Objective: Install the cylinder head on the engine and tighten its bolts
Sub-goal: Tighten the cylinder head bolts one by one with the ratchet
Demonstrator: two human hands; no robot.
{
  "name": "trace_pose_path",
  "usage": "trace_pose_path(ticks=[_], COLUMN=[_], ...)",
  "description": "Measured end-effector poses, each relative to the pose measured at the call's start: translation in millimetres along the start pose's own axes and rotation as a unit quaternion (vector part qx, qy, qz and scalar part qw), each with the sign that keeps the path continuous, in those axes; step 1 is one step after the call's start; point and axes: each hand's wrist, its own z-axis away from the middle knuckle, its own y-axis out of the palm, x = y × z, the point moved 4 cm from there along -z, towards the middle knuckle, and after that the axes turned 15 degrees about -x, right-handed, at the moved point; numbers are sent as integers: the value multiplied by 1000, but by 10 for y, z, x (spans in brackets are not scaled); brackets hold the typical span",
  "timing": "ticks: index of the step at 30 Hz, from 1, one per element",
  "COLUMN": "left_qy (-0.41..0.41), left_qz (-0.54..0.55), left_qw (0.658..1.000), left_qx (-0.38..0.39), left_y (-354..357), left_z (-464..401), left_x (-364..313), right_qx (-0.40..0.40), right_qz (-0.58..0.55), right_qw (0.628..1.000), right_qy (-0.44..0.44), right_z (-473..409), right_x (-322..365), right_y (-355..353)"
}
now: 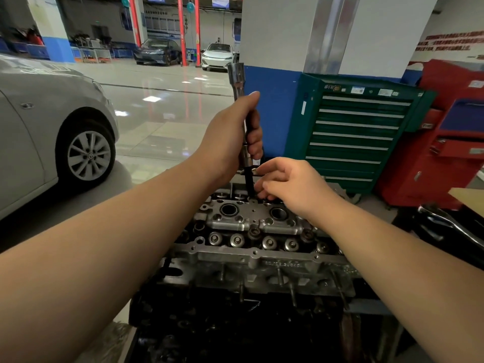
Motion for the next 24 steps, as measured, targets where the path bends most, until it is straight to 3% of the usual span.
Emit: trace_pose_path(ticks=[12, 24], left_qy=[13, 30], left_qz=[-26, -37], left_qw=[999, 998], left_qx=[36, 51], left_y=[95, 143], left_z=[22, 82], left_x=[71, 73], right_qx=[17, -11], right_qz=[100, 99], right_qw=[993, 993], right_qy=[-60, -60], right_z=[5, 0], right_x=[79, 94], right_y=[104, 83])
